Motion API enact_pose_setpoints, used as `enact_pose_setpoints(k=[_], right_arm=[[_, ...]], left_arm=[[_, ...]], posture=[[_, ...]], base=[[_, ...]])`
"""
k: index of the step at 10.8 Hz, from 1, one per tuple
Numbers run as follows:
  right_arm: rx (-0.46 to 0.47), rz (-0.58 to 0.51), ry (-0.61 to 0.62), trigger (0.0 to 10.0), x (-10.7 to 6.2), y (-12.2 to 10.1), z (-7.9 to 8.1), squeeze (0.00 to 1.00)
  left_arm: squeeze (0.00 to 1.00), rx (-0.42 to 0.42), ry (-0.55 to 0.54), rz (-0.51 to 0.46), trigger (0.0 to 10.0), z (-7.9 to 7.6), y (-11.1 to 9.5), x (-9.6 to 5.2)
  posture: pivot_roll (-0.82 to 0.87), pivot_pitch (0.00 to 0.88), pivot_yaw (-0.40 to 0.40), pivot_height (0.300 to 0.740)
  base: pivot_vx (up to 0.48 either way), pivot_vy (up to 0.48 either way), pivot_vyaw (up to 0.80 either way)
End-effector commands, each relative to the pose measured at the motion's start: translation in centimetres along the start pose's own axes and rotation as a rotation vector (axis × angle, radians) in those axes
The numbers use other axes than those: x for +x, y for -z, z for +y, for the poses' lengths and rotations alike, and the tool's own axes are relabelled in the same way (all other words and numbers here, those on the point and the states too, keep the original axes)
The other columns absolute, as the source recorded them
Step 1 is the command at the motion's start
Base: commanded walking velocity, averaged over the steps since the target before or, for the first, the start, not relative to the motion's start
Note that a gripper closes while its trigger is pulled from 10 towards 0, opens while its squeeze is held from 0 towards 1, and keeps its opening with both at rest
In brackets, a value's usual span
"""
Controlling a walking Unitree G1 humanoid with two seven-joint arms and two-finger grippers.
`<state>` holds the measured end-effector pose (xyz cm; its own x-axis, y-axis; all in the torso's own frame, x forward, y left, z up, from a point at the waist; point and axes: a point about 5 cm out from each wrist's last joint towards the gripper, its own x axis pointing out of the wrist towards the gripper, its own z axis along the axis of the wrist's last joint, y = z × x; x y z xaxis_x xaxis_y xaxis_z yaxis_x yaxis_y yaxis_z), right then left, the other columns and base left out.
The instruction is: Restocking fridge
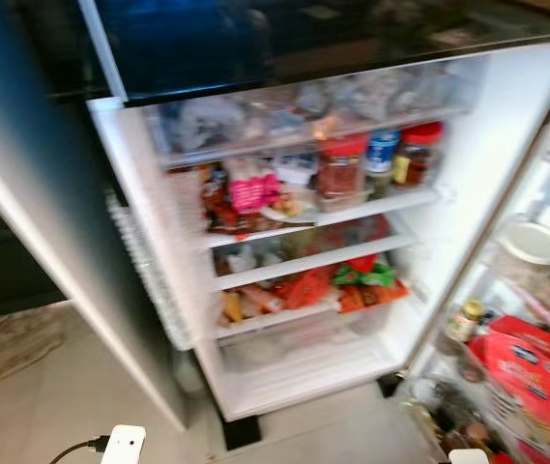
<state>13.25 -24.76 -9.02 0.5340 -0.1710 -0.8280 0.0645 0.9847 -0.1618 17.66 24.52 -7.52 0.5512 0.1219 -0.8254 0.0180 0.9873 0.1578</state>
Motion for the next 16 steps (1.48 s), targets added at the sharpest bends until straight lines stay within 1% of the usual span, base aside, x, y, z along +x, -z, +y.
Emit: enact_pose_setpoints(k=[1, 7, 11, 13, 16], right_arm=[[0.008, 0.015, 0.006, 10.0, -0.04, 0.27, -0.02, 0.00], [-0.007, 0.036, 0.020, 10.0, -0.07, 0.59, 0.05, 0.00], [-0.015, 0.040, 0.033, 10.0, -0.13, 0.76, -0.17, 0.00], [-0.024, 0.034, 0.056, 10.0, -0.11, 0.51, -0.62, 0.00], [-0.025, 0.018, 0.060, 10.0, -0.02, 0.12, -0.51, 0.00]], left_arm=[[0.00, -0.002, -0.003, 0.005, 10.0, 0.18, 0.11, -0.03], [0.00, 0.005, -0.001, 0.006, 10.0, 0.21, 0.12, -0.04], [0.00, 0.014, 0.004, 0.005, 10.0, 0.19, 0.18, -0.06], [0.00, 0.020, 0.005, 0.006, 10.0, 0.20, 0.20, -0.06], [0.00, 0.010, 0.003, 0.006, 10.0, 0.20, 0.21, -0.06]], posture=[[-0.08, 0.000, 0.040, 0.740], [-0.08, 0.000, 0.044, 0.740], [-0.09, 0.000, 0.045, 0.740], [-0.09, 0.000, 0.047, 0.740], [-0.09, 0.000, 0.042, 0.740]], base=[[0.000, -0.262, 0.00], [0.000, -0.262, 0.00], [0.000, 0.000, 0.00], [0.000, 0.000, 0.00], [0.000, 0.000, 0.00]])
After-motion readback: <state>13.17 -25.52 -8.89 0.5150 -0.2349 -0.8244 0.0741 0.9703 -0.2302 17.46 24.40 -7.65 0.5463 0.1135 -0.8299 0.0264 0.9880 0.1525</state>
